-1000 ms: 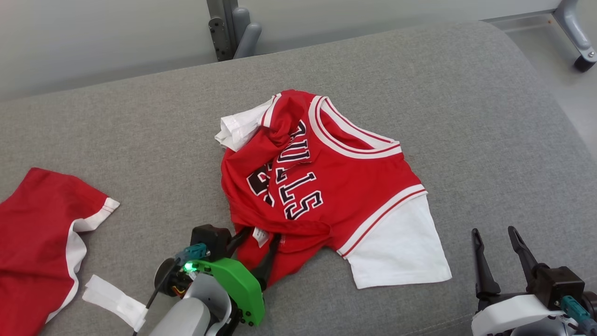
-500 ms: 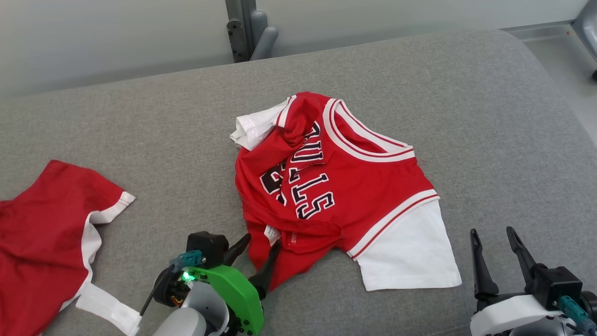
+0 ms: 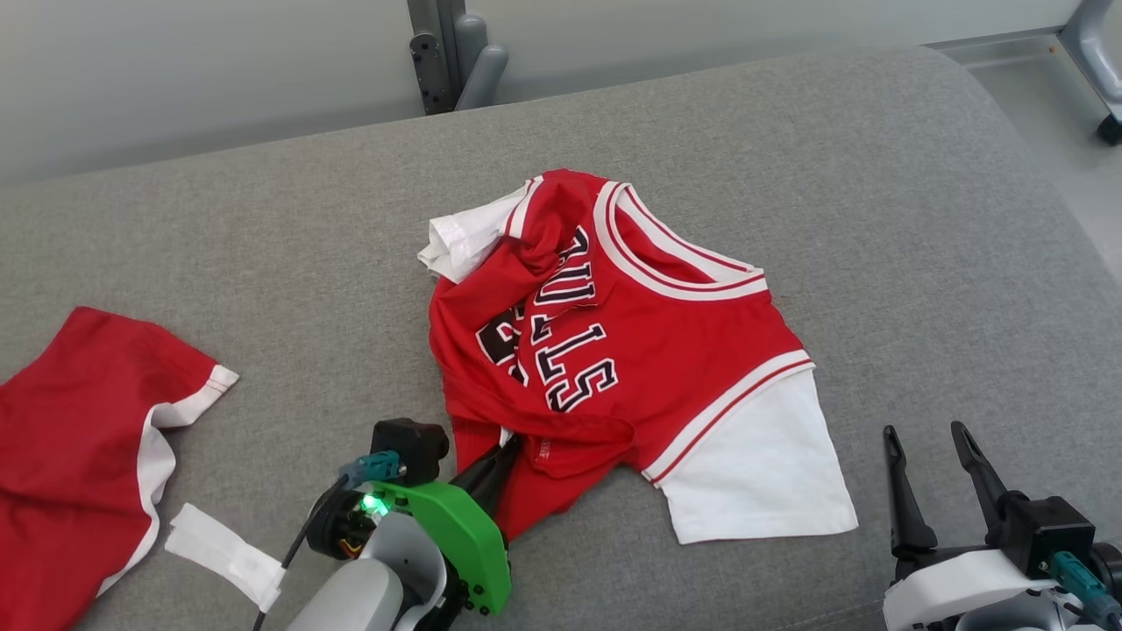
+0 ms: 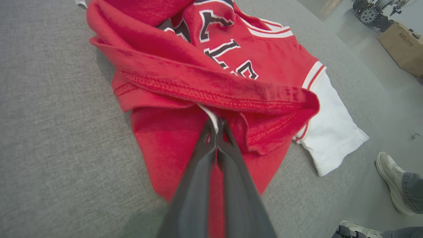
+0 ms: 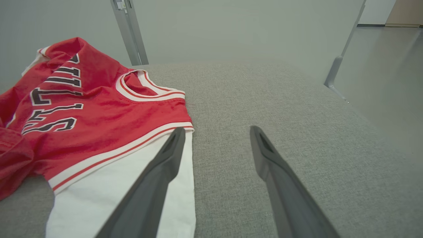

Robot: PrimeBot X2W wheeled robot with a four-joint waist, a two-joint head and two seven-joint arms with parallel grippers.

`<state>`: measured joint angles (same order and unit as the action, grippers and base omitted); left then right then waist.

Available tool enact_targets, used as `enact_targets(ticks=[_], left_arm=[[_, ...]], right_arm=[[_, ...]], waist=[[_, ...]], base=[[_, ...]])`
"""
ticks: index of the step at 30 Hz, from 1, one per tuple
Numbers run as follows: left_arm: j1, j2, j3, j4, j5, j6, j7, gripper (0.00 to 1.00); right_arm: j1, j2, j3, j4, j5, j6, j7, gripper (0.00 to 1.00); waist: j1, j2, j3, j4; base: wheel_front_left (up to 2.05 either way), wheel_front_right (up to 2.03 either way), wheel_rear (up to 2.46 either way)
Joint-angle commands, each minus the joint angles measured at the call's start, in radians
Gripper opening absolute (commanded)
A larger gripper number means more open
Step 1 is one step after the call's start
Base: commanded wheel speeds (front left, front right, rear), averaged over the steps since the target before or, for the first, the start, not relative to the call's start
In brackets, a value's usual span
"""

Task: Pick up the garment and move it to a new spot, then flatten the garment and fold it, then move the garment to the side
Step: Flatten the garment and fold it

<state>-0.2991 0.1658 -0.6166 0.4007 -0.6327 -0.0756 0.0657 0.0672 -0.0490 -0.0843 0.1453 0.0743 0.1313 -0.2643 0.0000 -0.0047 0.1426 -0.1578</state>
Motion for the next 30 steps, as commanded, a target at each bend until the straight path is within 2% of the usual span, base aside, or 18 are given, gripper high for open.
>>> enact_targets(ticks=[1, 3, 6, 11, 15, 18, 20, 22, 23, 25, 28, 30], left_arm=[[-0.012, 0.002, 0.004, -0.007, -0.018, -0.008, 0.004, 0.0], [-0.002, -0.013, 0.012, -0.046, -0.063, -0.023, 0.025, 0.0], [-0.018, 0.006, 0.023, -0.148, -0.096, -0.029, 0.053, 0.0], [-0.009, 0.075, 0.067, -0.381, -0.103, 0.021, 0.104, 0.0], [0.047, 0.147, 0.138, -0.575, -0.128, 0.092, 0.147, 0.0], [0.121, 0.204, 0.211, -0.685, -0.128, 0.168, 0.153, 0.0], [0.206, 0.214, 0.261, -0.725, -0.158, 0.218, 0.139, 0.0], [0.289, 0.225, 0.314, -0.736, -0.165, 0.261, 0.108, 0.0], [0.289, 0.225, 0.314, -0.736, -0.165, 0.261, 0.108, 0.0], [0.375, 0.197, 0.337, -0.712, -0.192, 0.286, 0.069, 0.0], [0.46, 0.142, 0.35, -0.607, -0.219, 0.29, -0.009, 0.0], [0.483, 0.1, 0.339, -0.505, -0.218, 0.273, -0.064, 0.0]], right_arm=[[-0.009, -0.003, -0.002, 0.001, 0.006, -0.001, 0.0, 1.0], [-0.005, -0.003, -0.006, 0.001, 0.01, -0.001, 0.0, 1.0], [0.001, -0.003, -0.009, 0.001, 0.014, -0.001, 0.0, 1.0], [0.004, -0.003, -0.011, -0.003, 0.023, -0.001, 0.0, 1.0], [0.012, -0.003, -0.01, 0.001, 0.033, -0.001, 0.0, 1.0], [0.015, -0.003, -0.011, 0.003, 0.043, -0.001, 0.0, 1.0], [0.014, -0.003, -0.01, 0.003, 0.048, -0.001, 0.0, 1.0], [0.013, -0.003, -0.013, 0.004, 0.053, -0.001, 0.0, 1.0], [0.013, -0.003, -0.013, 0.004, 0.053, -0.001, 0.0, 1.0], [0.014, -0.002, -0.013, 0.007, 0.055, -0.001, 0.0, 1.0], [0.011, -0.003, -0.013, 0.012, 0.047, -0.001, 0.0, 1.0], [0.005, -0.002, -0.011, 0.014, 0.04, -0.001, 0.0, 1.0]], waist=[[0.0, 0.0047, 0.001, -0.003], [0.0, 0.0047, 0.001, -0.003], [0.0, 0.0047, -0.001, -0.001], [0.0, 0.0047, -0.002, 0.0], [0.0, 0.0047, -0.005, 0.001], [0.0, 0.0047, -0.004, 0.001], [0.0, 0.0047, -0.001, 0.001], [0.0, 0.0047, 0.004, 0.007], [0.0, 0.0047, 0.004, 0.007], [0.0, 0.0047, 0.008, 0.019], [0.0, 0.0047, 0.011, 0.042], [0.0, 0.0047, 0.011, 0.059]], base=[[0.0, 0.0, 0.0], [0.0, 0.0, 0.0], [0.0, 0.0, 0.0], [0.0, 0.0, 0.0], [0.0, 0.0, 0.0], [0.0, 0.0, 0.0], [0.0, 0.0, 0.0], [0.0, 0.0, 0.0], [0.0, 0.0, 0.0], [0.0, 0.0, 0.0], [0.0, 0.0, 0.0], [0.0, 0.0, 0.0]])
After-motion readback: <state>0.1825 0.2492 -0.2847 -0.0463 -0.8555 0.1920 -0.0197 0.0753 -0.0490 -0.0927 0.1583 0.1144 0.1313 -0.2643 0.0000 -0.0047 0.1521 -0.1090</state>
